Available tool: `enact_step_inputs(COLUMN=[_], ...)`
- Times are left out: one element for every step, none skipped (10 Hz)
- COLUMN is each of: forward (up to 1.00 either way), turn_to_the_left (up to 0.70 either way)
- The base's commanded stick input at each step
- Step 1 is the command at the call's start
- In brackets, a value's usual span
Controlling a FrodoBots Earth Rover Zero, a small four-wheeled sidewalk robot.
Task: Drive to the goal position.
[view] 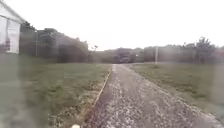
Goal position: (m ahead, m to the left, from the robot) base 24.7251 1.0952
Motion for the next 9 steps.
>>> enact_step_inputs(forward=[0.70, 0.70, 0.70, 0.70, 0.70, 0.70, 0.70, 0.70, 0.70], turn_to_the_left=[-0.13, -0.07, -0.01, 0.00, 0.00, -0.06, -0.11, -0.14, -0.14])
